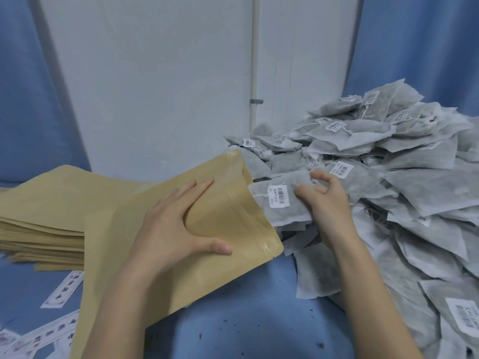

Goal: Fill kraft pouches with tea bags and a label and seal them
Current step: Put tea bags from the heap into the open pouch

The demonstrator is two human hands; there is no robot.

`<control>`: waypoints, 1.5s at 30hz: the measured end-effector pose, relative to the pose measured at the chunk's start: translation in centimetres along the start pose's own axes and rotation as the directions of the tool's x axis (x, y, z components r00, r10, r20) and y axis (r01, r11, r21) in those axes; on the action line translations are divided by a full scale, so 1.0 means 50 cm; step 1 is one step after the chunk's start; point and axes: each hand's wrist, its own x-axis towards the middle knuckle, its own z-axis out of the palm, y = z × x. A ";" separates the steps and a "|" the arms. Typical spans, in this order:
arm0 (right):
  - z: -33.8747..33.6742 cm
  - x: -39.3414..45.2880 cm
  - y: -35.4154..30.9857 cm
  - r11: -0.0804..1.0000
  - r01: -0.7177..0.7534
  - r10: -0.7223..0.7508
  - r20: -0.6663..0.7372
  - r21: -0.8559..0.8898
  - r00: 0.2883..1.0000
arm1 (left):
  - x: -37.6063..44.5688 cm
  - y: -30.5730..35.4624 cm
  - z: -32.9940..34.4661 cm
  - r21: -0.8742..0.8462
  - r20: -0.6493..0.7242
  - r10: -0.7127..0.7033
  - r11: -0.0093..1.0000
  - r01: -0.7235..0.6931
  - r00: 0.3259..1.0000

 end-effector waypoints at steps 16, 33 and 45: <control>0.013 -0.016 -0.005 0.822 0.106 -0.200 -0.111 -0.559 0.973 | 0.006 0.001 0.025 0.122 0.071 0.031 0.992 -0.040 0.997; 0.008 -0.012 -0.007 0.918 0.372 -0.365 -0.671 -0.141 0.646 | 0.007 0.000 0.027 0.155 0.078 0.018 0.987 -0.030 0.997; 0.045 -0.048 -0.026 0.993 0.051 0.009 0.516 -0.102 0.857 | 0.005 0.010 0.025 0.057 0.036 0.061 0.996 -0.063 0.997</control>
